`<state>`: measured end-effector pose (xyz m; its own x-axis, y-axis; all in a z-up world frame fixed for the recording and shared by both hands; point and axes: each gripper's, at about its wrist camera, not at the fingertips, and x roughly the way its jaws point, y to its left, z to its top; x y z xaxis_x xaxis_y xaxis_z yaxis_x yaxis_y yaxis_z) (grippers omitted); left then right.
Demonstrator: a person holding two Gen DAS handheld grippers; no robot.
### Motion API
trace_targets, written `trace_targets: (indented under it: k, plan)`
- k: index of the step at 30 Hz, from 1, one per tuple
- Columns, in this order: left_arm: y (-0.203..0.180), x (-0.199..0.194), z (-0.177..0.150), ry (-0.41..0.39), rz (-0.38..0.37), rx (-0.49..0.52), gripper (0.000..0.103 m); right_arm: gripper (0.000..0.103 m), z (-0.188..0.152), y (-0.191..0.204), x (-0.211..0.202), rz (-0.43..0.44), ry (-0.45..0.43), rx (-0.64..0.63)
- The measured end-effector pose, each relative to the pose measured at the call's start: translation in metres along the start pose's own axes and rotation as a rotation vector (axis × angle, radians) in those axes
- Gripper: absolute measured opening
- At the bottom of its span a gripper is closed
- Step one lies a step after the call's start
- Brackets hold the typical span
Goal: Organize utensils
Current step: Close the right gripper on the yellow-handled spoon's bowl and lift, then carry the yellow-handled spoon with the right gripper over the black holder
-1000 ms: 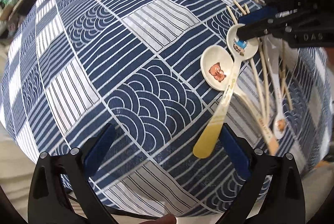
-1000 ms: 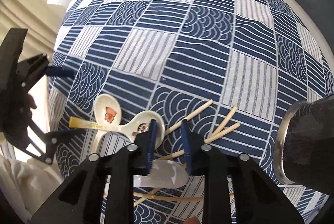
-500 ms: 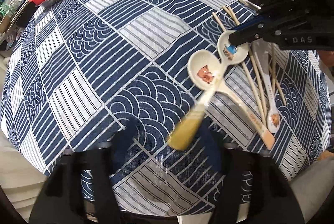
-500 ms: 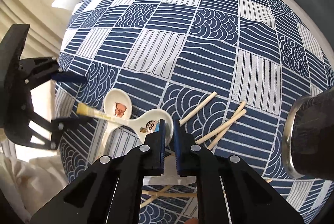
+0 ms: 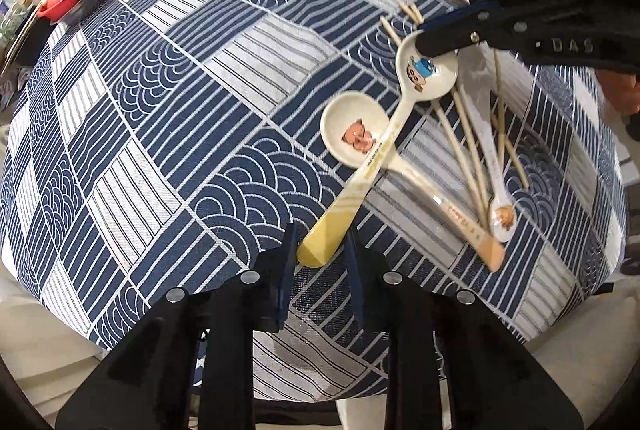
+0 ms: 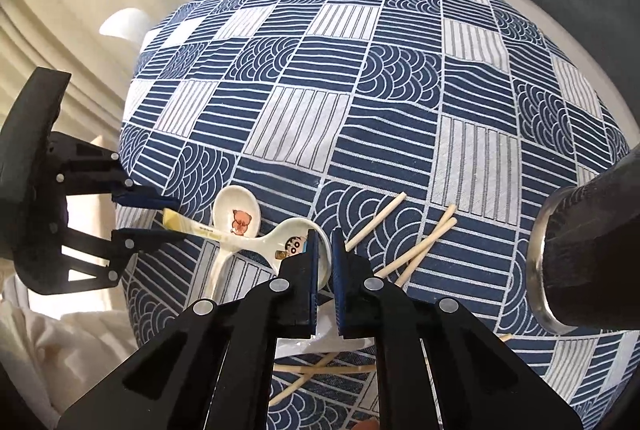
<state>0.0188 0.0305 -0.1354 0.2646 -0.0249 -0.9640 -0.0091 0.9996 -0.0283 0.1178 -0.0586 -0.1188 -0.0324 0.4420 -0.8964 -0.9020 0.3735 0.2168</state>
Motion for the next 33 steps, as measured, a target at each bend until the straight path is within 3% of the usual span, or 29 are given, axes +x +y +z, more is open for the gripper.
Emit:
trace_targets:
  k: [14, 33]
  plan:
    - [-0.004, -0.035, 0.016, -0.063, -0.013, 0.031, 0.025, 0.006, 0.014, 0.007, -0.046, -0.086, -0.077, -0.042]
    - [-0.035, -0.069, 0.076, -0.206, 0.021, 0.24, 0.024, 0.006, 0.011, -0.004, -0.133, -0.31, -0.185, -0.02]
